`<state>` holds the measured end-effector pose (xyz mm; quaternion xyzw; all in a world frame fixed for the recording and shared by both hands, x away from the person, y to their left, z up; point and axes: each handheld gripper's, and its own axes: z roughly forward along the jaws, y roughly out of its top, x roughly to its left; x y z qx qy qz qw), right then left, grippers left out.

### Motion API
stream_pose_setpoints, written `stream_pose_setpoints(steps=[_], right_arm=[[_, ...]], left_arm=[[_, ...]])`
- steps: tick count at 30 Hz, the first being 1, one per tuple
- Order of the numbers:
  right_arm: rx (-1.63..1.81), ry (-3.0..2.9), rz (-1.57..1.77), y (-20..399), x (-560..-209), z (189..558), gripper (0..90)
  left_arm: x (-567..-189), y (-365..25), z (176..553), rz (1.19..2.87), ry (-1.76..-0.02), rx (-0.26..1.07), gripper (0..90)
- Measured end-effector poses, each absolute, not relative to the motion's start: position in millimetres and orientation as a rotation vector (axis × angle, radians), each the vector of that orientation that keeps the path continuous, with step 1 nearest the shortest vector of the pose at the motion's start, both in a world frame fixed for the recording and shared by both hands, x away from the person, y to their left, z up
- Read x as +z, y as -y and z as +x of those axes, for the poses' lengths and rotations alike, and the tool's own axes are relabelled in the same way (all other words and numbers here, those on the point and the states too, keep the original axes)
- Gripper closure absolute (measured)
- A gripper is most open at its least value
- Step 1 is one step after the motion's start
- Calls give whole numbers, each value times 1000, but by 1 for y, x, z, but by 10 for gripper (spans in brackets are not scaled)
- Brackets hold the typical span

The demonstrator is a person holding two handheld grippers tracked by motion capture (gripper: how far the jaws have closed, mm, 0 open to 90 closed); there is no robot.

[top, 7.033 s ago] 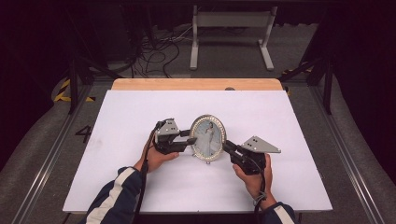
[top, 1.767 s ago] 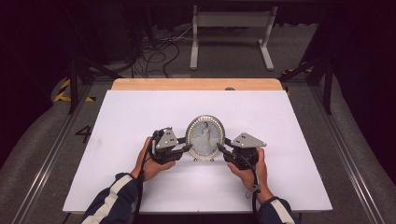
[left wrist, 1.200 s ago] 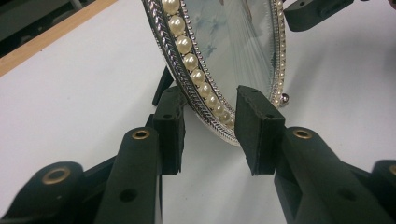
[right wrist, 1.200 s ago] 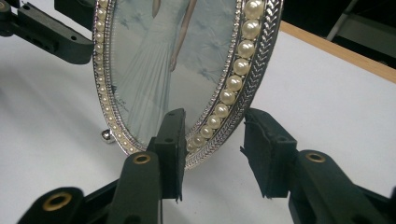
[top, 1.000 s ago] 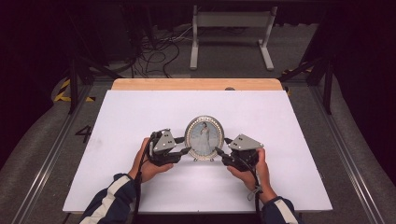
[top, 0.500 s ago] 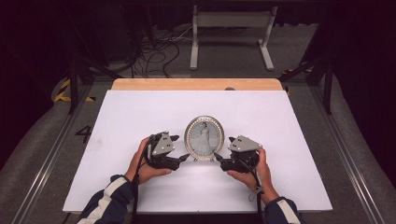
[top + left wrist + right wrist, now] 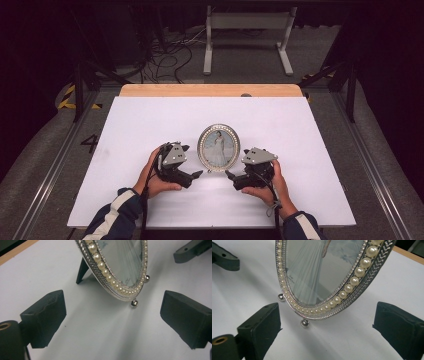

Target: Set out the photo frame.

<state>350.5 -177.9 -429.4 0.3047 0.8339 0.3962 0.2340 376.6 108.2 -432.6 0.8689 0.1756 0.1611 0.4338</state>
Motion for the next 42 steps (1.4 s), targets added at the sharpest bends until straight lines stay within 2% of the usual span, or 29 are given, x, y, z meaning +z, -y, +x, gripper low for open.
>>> stream_pose_setpoints(steps=[8, 42], right_arm=[[1012, -2299, 789, 177, -428, 349, 108], [940, -2295, 763, 205, -430, 335, 117]], left_arm=[[-434, -115, 372, 2197, -437, 441, 81], [-438, -132, 355, 2260, -398, 528, 85]])
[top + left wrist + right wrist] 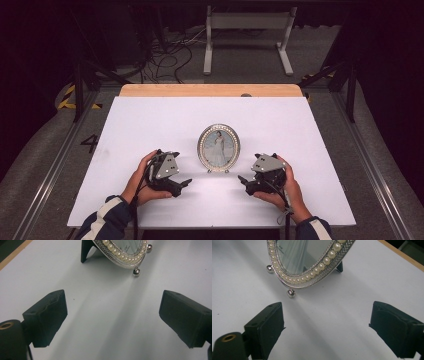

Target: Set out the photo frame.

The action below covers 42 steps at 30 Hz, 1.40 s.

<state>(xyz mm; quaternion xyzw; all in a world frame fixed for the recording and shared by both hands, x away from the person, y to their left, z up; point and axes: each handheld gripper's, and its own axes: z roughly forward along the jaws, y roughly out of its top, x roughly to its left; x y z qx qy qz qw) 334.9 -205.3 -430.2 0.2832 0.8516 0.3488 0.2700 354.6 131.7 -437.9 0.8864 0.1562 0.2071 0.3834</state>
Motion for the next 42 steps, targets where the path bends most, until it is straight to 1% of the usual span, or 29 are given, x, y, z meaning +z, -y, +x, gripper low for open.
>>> stream_pose_setpoints(steps=[14, 24, 42], right_arm=[[919, -2298, 769, 217, -433, 328, 121], [921, -2282, 789, 229, -435, 324, 122], [913, -2257, 836, 251, -438, 317, 122]], left_arm=[[-439, -158, 344, 2258, -433, 554, 85], [-442, -168, 340, 2273, -455, 577, 82], [-447, -196, 332, 2262, -512, 581, 81]])
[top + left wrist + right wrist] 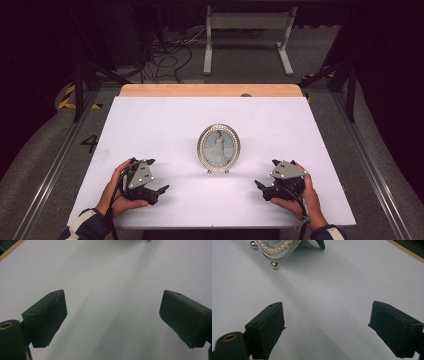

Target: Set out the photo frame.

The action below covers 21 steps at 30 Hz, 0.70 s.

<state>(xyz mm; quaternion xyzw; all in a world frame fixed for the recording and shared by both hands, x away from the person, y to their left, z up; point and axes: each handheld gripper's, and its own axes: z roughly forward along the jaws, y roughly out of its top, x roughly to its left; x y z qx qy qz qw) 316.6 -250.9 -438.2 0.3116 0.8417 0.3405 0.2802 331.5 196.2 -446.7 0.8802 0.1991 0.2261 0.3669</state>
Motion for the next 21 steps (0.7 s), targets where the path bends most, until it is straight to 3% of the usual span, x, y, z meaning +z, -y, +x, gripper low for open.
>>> stream_pose_setpoints(steps=[21], right_arm=[[912, -2203, 931, 286, -443, 304, 124]], left_arm=[[-454, -239, 317, 2228, -625, 572, 81]])
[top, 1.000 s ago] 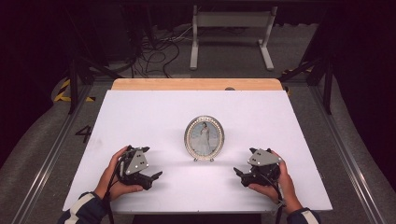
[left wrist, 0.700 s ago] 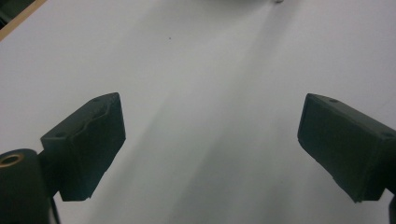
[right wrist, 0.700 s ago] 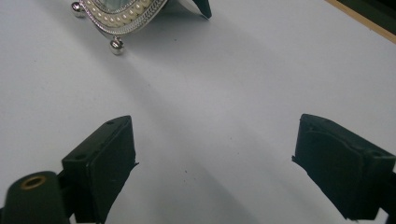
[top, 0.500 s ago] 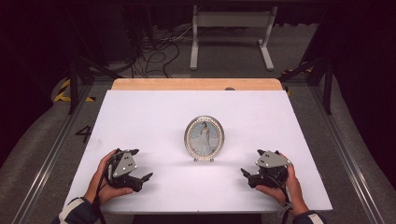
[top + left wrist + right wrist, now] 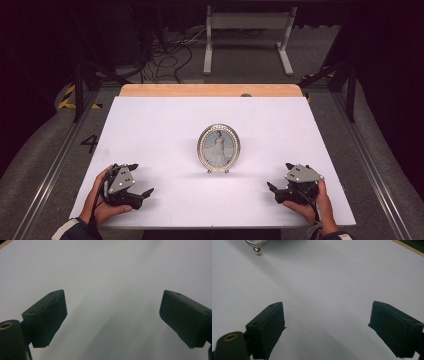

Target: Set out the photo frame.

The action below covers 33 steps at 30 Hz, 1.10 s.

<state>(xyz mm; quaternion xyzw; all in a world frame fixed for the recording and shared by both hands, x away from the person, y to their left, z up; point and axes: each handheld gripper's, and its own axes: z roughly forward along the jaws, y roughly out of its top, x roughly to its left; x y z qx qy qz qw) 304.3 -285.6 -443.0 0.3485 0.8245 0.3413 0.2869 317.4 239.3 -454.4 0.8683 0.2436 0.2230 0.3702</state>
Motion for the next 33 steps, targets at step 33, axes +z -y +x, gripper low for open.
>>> stream_pose_setpoints(steps=[33], right_arm=[[935, -2166, 1004, 310, -451, 294, 121]], left_arm=[[-462, -269, 303, 2192, -708, 559, 80]])
